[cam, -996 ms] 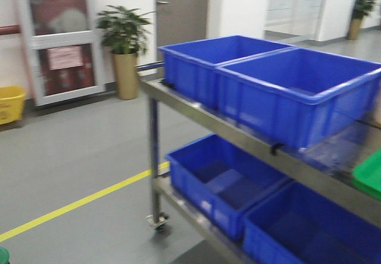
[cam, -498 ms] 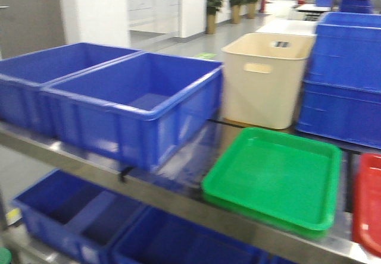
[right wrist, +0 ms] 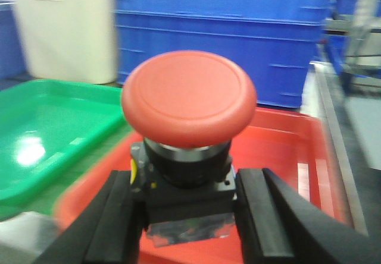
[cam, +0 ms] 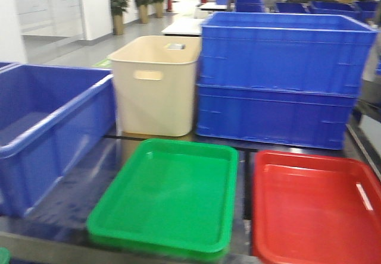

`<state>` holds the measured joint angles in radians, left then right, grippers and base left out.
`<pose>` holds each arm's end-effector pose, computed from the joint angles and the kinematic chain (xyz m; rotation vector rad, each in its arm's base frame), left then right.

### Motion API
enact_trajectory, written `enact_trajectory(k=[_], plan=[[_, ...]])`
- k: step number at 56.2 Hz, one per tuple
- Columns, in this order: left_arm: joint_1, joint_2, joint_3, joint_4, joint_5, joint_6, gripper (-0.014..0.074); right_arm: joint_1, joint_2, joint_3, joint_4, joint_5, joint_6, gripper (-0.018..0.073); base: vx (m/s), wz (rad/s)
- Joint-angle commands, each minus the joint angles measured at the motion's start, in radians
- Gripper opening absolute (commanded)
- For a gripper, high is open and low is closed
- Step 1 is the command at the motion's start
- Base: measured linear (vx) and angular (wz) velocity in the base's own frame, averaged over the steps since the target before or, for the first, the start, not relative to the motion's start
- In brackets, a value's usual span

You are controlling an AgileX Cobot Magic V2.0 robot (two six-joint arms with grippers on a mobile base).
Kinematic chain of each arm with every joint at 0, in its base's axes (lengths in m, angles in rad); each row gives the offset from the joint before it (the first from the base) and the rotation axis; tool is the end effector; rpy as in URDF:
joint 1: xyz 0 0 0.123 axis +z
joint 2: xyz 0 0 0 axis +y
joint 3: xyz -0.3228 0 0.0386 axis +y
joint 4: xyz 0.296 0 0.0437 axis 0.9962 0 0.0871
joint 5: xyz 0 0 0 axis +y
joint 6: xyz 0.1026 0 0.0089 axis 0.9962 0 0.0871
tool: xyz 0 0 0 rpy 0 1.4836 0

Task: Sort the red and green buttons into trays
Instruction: 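Drive the base to the shelf with the green and red trays, then lower green button into green tray and red button into red tray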

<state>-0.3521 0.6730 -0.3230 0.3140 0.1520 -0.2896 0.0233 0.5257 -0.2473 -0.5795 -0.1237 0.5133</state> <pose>0.1510 -0.0503 0.2531 0.3376 1.9527 -0.1690 0.1389 0.0102 0.2700 -0.1225 1.6537 0.0261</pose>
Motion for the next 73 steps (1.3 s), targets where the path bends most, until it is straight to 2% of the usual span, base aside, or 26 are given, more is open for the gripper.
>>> enact_trajectory(k=[1,29,73], plan=[[-0.004,-0.002,-0.032,-0.003,-0.078,-0.001,-0.0004,-0.002,0.003,-0.037,-0.009,-0.086,-0.008,-0.0009,0.15,-0.54],[-0.004,-0.002,-0.032,-0.003,-0.078,-0.001,-0.0004,-0.002,0.003,-0.037,-0.009,-0.086,-0.008,-0.0009,0.11,-0.4],[-0.004,-0.002,-0.032,-0.003,-0.078,-0.001,-0.0004,-0.002,0.003,-0.037,-0.009,-0.094,-0.008,-0.0009,0.0,-0.01]])
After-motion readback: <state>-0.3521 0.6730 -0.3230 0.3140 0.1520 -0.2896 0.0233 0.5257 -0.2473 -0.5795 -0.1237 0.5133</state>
